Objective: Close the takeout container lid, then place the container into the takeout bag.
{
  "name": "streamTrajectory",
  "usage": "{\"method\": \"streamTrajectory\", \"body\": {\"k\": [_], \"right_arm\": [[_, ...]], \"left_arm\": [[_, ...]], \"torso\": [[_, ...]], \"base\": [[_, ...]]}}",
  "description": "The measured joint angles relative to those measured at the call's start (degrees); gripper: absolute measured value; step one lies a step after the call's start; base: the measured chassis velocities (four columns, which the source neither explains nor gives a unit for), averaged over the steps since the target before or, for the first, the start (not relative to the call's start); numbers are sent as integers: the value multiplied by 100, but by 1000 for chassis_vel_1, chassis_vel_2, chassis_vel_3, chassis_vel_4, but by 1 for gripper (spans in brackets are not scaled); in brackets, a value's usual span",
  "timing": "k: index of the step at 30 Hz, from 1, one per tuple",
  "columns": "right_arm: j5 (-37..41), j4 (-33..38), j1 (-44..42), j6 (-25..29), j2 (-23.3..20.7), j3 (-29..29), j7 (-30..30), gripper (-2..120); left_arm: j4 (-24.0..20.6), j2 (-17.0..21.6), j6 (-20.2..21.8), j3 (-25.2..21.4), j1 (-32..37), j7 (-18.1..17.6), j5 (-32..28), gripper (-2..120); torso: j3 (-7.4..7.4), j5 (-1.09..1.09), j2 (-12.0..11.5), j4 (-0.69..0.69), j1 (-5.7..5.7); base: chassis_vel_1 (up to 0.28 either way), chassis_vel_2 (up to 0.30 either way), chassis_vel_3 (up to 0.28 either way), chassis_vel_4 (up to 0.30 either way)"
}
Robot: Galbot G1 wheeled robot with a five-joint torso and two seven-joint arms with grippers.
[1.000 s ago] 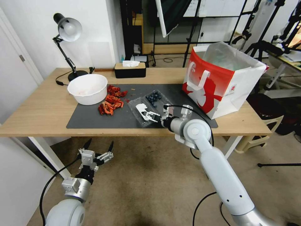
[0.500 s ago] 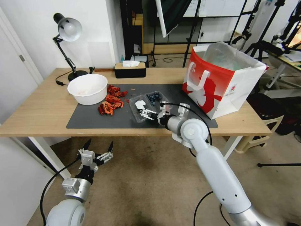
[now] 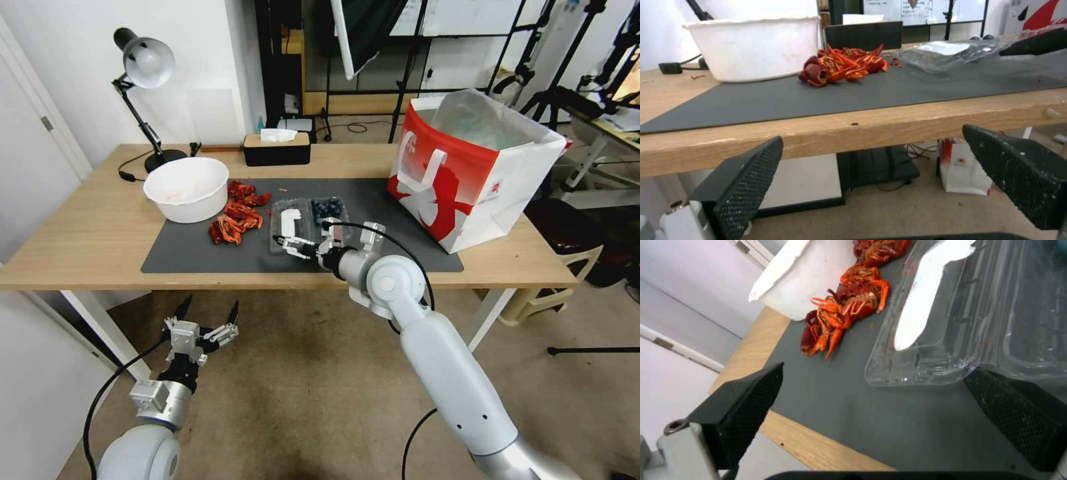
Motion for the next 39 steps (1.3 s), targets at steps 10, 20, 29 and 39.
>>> {"method": "streamTrajectory", "body": {"k": [10, 20, 29, 39], "right_arm": [[-35, -63, -29, 3, 138, -85, 1, 100], [-47, 288, -269, -37, -47, -78, 66, 100], [-854, 1045, -704, 172, -480, 15, -415, 100], [-4049, 1635, -1873, 2142, -1136, 600, -1482, 100]], "left_arm": [[24, 1, -32, -4, -2, -5, 2, 100], [65, 6, -53, 13, -24, 2, 16, 100], [64, 29, -53, 9, -21, 16, 16, 100], [-3, 42, -89, -20, 28, 32, -2, 100]], "torso": [[0, 1, 0, 0, 0], [0, 1, 0, -1, 0], [0, 1, 0, 0, 0], [-1, 1, 1, -2, 0]], "base": [[0, 0, 0, 0], [0, 0, 0, 0], [0, 0, 0, 0], [0, 0, 0, 0]]}}
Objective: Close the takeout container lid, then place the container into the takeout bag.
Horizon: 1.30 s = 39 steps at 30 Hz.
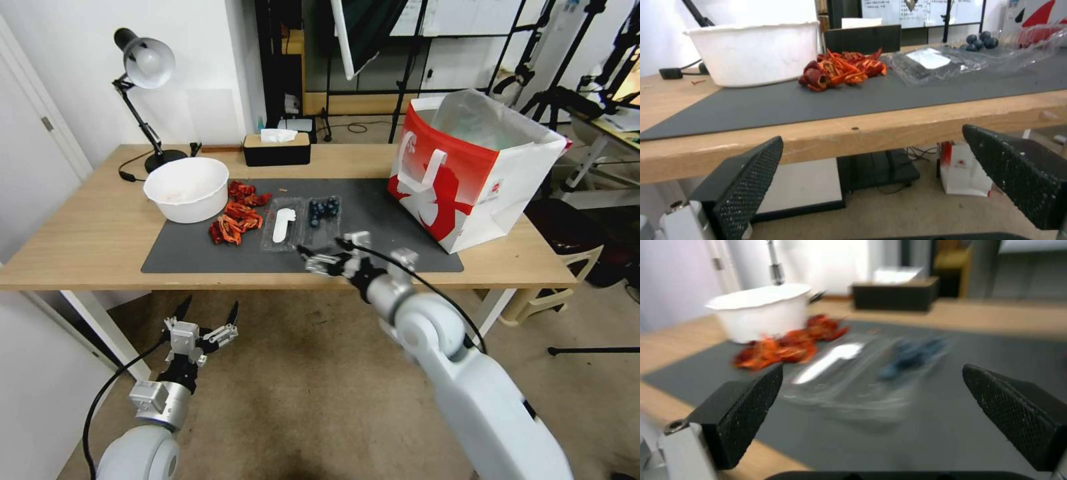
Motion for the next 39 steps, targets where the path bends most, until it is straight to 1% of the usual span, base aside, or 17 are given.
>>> {"method": "streamTrajectory", "body": {"k": [2, 3, 4, 6, 7, 11, 12, 16, 25, 28, 29, 32, 33, 35, 36, 37, 39], "right_arm": [[-552, 122, -479, 599, -140, 254, -40, 100], [-677, 171, -675, 807, -181, 344, -40, 100], [-677, 171, -675, 807, -181, 344, -40, 100], [-858, 257, -1145, 1289, -230, 537, 21, 100], [-858, 257, -1145, 1289, -230, 537, 21, 100], [-994, 284, -1883, 2146, -151, 914, 136, 100], [-994, 284, -1883, 2146, -151, 914, 136, 100], [-873, 17, -2478, 2911, 63, 1176, 111, 100], [-872, -44, -2711, 3048, 219, 1110, 82, 100], [-880, 13, -2661, 2992, 204, 1039, 73, 100], [-880, 13, -2661, 2992, 204, 1039, 73, 100], [-885, 77, -2563, 2887, 215, 940, 74, 100], [-885, 77, -2563, 2887, 215, 940, 74, 100], [-899, 114, -2508, 2811, 228, 847, 66, 100], [-909, 120, -2476, 2777, 228, 816, 55, 100], [-909, 120, -2476, 2777, 228, 816, 55, 100], [-922, 136, -2469, 2734, 228, 808, 41, 100]], "left_arm": [[-9, 16, -8, -5, 4, 17, -29, 100], [-12, 26, -10, -6, 2, 23, -41, 100], [-12, 26, -10, -6, 2, 23, -41, 100], [-26, 42, -10, -1, -7, 43, -66, 100], [-26, 42, -10, -1, -7, 43, -66, 100], [-67, 44, -10, 26, -18, 84, -121, 100], [-67, 44, -10, 26, -18, 84, -121, 100], [-83, 46, 9, 91, -35, 77, -216, 100], [-146, 24, 79, 138, -36, 61, -448, 100], [-304, 47, 357, 258, -65, -44, -985, 100], [-304, 47, 357, 258, -65, -44, -985, 100], [-569, 118, 901, 368, -172, -194, -1885, 100], [-569, 118, 901, 368, -172, -194, -1885, 100], [-826, 216, 1483, 419, -347, -405, -2829, 100], [-940, 265, 1734, 426, -420, -509, -3278, 100], [-940, 265, 1734, 426, -420, -509, -3278, 100], [-1127, 373, 2148, 467, -650, -727, -4098, 100]], "torso": [[0, 1, 0, 0, 0], [0, -1, 0, 1, 0], [0, -1, 0, 1, 0], [0, 1, 0, 1, 0], [0, 1, 0, 1, 0], [0, 0, 0, 1, 0], [0, 0, 0, 1, 0], [0, 0, 0, 1, 0], [0, -1, 0, 2, 0], [1, -2, 0, 1, 0], [1, -2, 0, 1, 0], [1, -1, 0, 3, 0], [1, -1, 0, 3, 0], [1, -1, 0, 0, 0], [1, 1, 0, 2, 0], [1, 1, 0, 2, 0], [1, 0, 0, 2, 0]], "base": [[0, 0, 0, 0], [0, 0, 0, 0], [0, 0, 0, 0], [0, 0, 0, 0], [0, 0, 0, 0], [0, 0, 0, 0], [0, 0, 0, 0], [0, 0, 0, 0], [0, 0, 0, 0], [0, 0, 0, 0], [0, 0, 0, 0], [0, 0, 0, 0], [0, 0, 0, 0], [0, 0, 0, 0], [0, 0, 0, 0], [0, 0, 0, 0], [0, 0, 0, 0]]}}
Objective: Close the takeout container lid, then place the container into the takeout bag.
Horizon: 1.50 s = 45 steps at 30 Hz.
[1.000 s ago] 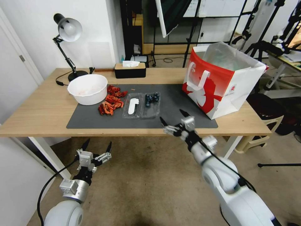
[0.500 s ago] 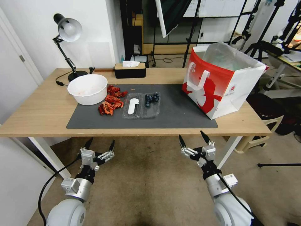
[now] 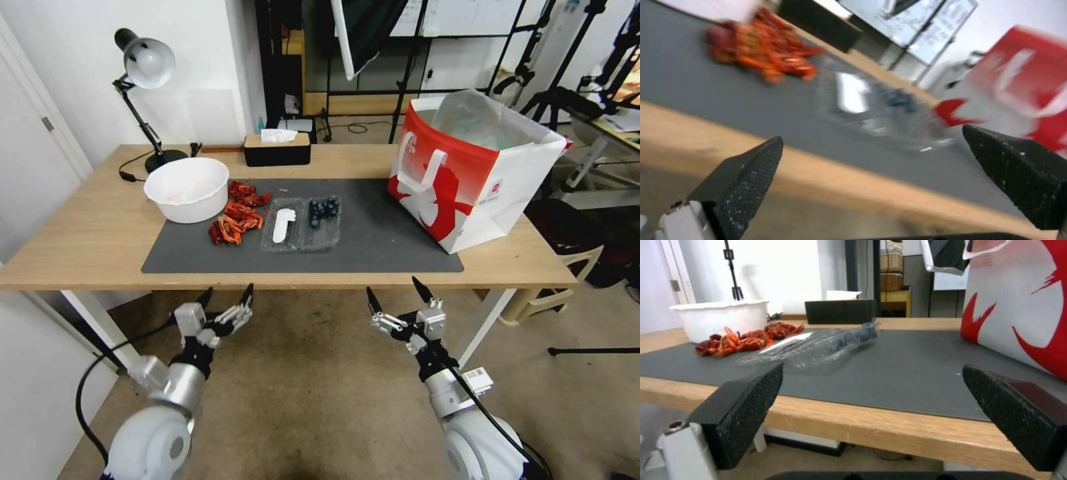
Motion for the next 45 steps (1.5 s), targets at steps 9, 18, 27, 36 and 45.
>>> {"method": "streamTrajectory", "body": {"k": [9, 18, 27, 36, 45], "right_arm": [[-26, 111, -100, -82, -1, 106, -43, 100], [-99, 246, -214, -135, 26, 174, -49, 100], [-149, 240, -259, -135, 61, 209, -41, 100], [-156, 129, -217, -94, 113, 204, -45, 100], [-156, 66, -141, -85, 111, 177, -56, 100]], "left_arm": [[-73, 228, 932, 316, -993, -974, -2280, 100], [549, 52, 1190, 919, -1962, -1657, -2867, 100], [1051, -104, 1028, 1315, -2635, -1904, -2905, 100], [1350, -246, 1025, 1516, -2977, -2305, -2966, 100], [1524, -383, 911, 1604, -3046, -2484, -2954, 100]], "torso": [[0, 1, 0, 0, 1], [0, -1, 0, -1, 1], [1, 0, 0, -1, 1], [0, 0, -1, -1, 1], [0, 0, 0, -1, 0]], "base": [[0, 0, 0, 0], [0, 0, 0, 0], [0, 0, 0, 0], [0, 0, 0, 0], [0, 0, 0, 0]]}}
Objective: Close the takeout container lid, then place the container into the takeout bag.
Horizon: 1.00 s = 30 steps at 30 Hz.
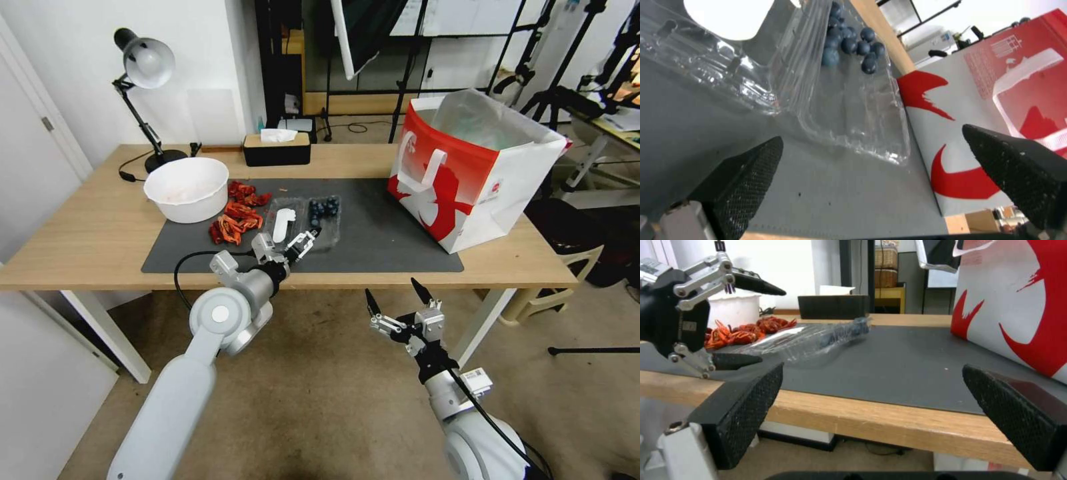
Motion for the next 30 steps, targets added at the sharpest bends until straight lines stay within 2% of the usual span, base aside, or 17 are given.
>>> {"method": "streamTrajectory", "body": {"k": [14, 30], "right_arm": [[24, -48, 55, -3, -27, -17, -18, 100], [24, -126, 137, -16, -31, -132, -41, 100]], "left_arm": [[265, -43, -188, 34, -101, -19, 133, 100], [317, -11, -375, -108, -49, 37, 142, 100]], "torso": [[-1, 0, 0, -1, 0], [-1, 0, 1, -2, -1]], "base": [[0, 0, 0, 0], [0, 0, 0, 0]]}}
